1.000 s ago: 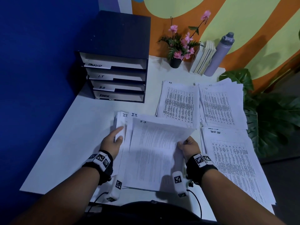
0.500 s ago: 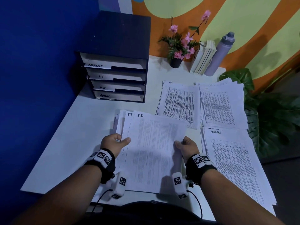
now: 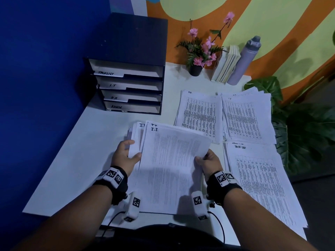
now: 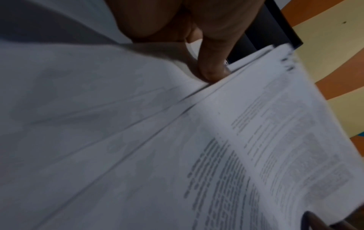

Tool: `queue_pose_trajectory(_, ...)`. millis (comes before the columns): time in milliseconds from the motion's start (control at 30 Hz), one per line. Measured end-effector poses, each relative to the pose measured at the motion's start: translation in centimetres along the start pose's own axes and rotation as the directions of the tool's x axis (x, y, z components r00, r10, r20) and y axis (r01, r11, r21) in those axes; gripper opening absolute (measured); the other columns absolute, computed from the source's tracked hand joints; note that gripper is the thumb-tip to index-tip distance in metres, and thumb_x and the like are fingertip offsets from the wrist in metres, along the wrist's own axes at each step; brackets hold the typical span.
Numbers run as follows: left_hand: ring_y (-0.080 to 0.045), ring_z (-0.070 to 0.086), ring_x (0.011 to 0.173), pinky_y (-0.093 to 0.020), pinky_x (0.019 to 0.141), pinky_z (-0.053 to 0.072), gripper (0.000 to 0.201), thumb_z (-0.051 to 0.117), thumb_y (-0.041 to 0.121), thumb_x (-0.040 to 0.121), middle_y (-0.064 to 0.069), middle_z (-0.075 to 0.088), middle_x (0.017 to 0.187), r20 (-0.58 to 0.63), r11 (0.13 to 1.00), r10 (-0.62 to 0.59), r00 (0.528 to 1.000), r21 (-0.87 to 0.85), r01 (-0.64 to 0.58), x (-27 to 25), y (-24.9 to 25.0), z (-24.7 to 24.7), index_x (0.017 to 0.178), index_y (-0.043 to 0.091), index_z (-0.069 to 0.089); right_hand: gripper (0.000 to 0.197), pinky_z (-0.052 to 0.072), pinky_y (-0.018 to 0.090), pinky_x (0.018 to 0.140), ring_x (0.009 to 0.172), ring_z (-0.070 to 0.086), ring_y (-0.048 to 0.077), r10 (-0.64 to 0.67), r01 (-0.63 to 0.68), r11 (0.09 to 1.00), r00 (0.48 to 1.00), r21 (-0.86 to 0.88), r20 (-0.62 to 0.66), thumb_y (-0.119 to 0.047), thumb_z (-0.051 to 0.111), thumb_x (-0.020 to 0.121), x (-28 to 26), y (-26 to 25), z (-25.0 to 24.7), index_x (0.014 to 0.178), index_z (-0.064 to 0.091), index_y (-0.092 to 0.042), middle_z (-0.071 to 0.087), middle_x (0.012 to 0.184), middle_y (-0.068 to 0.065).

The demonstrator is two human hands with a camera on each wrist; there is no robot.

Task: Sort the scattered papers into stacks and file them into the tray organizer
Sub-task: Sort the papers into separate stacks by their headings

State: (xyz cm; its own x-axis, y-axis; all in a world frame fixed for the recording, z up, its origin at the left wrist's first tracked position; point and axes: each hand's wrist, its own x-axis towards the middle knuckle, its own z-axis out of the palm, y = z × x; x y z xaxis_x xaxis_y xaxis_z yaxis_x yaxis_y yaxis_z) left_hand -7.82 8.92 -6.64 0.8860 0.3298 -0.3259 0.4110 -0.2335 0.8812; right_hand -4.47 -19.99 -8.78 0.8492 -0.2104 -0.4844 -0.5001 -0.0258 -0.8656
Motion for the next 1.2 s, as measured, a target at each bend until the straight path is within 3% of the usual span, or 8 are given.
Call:
queue_pose_trajectory(133,-0.017,0.059,0.109,-0.038,0.099,0.046,0.058,0.063,0.007,0.087,0.009,0.059,0.111,-0.004,0.999,-0.005,1.000,-0.051,0.004,0.2,-0.2,-0.2,0.133,0.037,0.043,0.062,0.053,0.049,0.089,0.087,0.060,0.026,-0.022,0.021,0.995,1.000,-0.096,0.001,0.001,0.064,0.077,0.8,1.1,-0.9,0.126,0.047,-0.034,0.062,0.091,0.010)
queue_pose_trajectory(333,-0.013,0.062,0.103,-0.030,0.092,0.048,0.066,0.073,0.007,0.079,0.007,0.062,0.112,-0.006,0.997,-0.002,1.000,-0.082,0.001,0.2,-0.2,-0.3,0.135,0.025,0.044,0.032,0.049,0.041,0.074,0.069,0.057,0.024,0.036,-0.036,0.999,0.999,0.005,0.035,0.010,0.058,0.083,-0.2,0.5,-0.6,0.073,0.070,-0.017,0.067,0.068,0.006)
queue_pose_trajectory(533,-0.010,0.066,0.091,-0.028,0.084,0.051,0.047,0.076,0.012,0.078,0.005,0.068,0.100,-0.035,0.991,0.001,0.999,-0.135,-0.006,0.0,0.3,0.0,0.119,0.021,0.055,0.032,0.047,0.037,0.070,0.065,0.057,0.022,-0.022,0.019,0.999,0.998,0.045,0.061,0.014,0.056,0.085,-0.5,0.1,-0.1,0.079,0.069,-0.014,0.068,0.064,0.002)
queue_pose_trajectory(767,-0.016,0.067,0.092,-0.030,0.084,0.051,0.013,0.059,0.018,0.091,0.006,0.071,0.098,-0.035,0.995,0.026,0.999,-0.100,-0.029,0.2,-0.1,-0.2,0.102,0.025,0.062,0.045,0.051,0.044,0.086,0.083,0.061,0.024,-0.053,0.053,0.999,0.998,0.002,0.027,0.013,0.055,0.084,-0.3,-0.1,-0.4,0.098,0.059,-0.029,0.066,0.087,0.005)
queue_pose_trajectory(867,-0.017,0.066,0.090,-0.031,0.086,0.050,0.017,0.056,0.015,0.092,0.006,0.071,0.096,-0.017,0.994,0.009,1.000,-0.106,-0.011,0.3,-0.2,-0.3,0.092,0.030,0.062,0.039,0.049,0.042,0.079,0.078,0.057,0.025,-0.026,0.025,1.000,0.998,0.014,0.055,0.011,0.054,0.085,-0.6,-0.3,-0.3,0.080,0.070,-0.024,0.067,0.076,0.004)
queue_pose_trajectory(933,-0.014,0.065,0.088,-0.025,0.082,0.047,0.021,0.055,0.011,0.092,0.008,0.070,0.094,-0.001,0.989,0.000,1.000,-0.145,0.000,0.3,0.0,-0.3,0.089,0.031,0.062,0.040,0.046,0.038,0.071,0.072,0.055,0.024,0.019,-0.023,0.997,0.998,0.079,0.051,0.013,0.053,0.086,-0.8,-0.4,-0.3,0.071,0.070,-0.020,0.066,0.063,0.001)
queue_pose_trajectory(1033,0.002,0.062,0.074,-0.011,0.070,0.044,0.023,0.049,0.001,0.095,0.007,0.066,0.086,0.062,0.972,-0.008,0.998,-0.233,0.022,0.1,0.9,-0.3,0.090,0.020,0.061,0.036,0.047,0.032,0.072,0.075,0.061,0.023,0.036,-0.051,0.982,0.996,0.183,0.086,0.017,0.051,0.085,-1.2,-1.0,-0.2,0.089,0.070,-0.014,0.070,0.074,0.003)
queue_pose_trajectory(1200,-0.021,0.066,0.090,-0.035,0.093,0.046,0.030,0.043,-0.009,0.088,-0.008,0.071,0.095,0.214,0.895,-0.078,0.974,-0.415,0.163,-0.5,2.4,-0.4,0.104,0.003,0.065,0.034,0.043,0.031,0.072,0.071,0.059,0.021,-0.045,0.019,0.983,0.990,0.185,0.137,0.014,0.052,0.086,-2.1,-2.5,0.7,0.080,0.069,-0.014,0.068,0.071,0.001)
